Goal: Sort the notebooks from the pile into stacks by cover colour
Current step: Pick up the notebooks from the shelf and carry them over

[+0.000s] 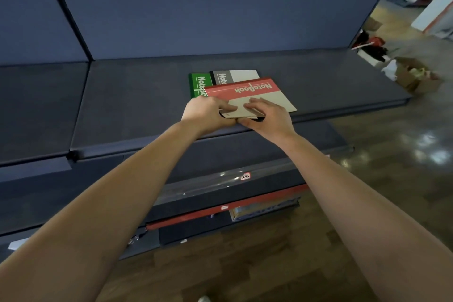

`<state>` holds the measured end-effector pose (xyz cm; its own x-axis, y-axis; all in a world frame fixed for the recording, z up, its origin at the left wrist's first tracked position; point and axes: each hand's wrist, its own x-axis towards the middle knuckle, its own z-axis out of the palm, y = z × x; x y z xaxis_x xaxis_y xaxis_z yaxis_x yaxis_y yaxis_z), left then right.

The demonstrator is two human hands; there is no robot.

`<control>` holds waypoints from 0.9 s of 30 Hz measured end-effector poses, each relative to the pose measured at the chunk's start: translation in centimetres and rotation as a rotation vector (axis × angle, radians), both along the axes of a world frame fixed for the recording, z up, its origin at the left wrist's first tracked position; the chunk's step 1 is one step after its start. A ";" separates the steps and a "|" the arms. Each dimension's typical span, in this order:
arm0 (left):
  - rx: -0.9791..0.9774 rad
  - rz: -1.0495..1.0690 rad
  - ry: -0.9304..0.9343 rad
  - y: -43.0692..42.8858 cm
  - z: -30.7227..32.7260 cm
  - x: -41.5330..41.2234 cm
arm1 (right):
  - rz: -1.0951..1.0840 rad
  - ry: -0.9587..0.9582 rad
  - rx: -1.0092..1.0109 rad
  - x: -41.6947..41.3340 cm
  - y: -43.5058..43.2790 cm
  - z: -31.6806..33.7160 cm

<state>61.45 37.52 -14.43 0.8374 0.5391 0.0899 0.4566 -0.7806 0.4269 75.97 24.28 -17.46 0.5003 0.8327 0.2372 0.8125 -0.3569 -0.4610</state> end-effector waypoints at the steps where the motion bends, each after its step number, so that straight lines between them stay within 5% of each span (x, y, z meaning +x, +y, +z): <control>1: 0.015 0.000 0.013 -0.1 0.2 0.0 | 0.019 0.016 -0.013 0.2 -0.2 0.2; 14: 0.006 0.070 -0.087 -2.1 -1.9 -4.5 | 0.226 0.111 0.120 0.6 0.5 1.2; 18: -0.035 0.228 -0.324 -3.0 -2.2 -5.9 | 0.366 0.059 0.153 0.7 1.3 1.8; 27: 0.039 0.557 -0.303 -7.6 -1.8 -10.6 | 0.721 -0.052 0.275 -2.1 2.7 1.2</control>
<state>50.81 29.97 -16.20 0.3665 0.8782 0.3074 0.6621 -0.4783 0.5770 73.89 26.97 -16.29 -0.1606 0.8560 0.4913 0.8236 0.3906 -0.4113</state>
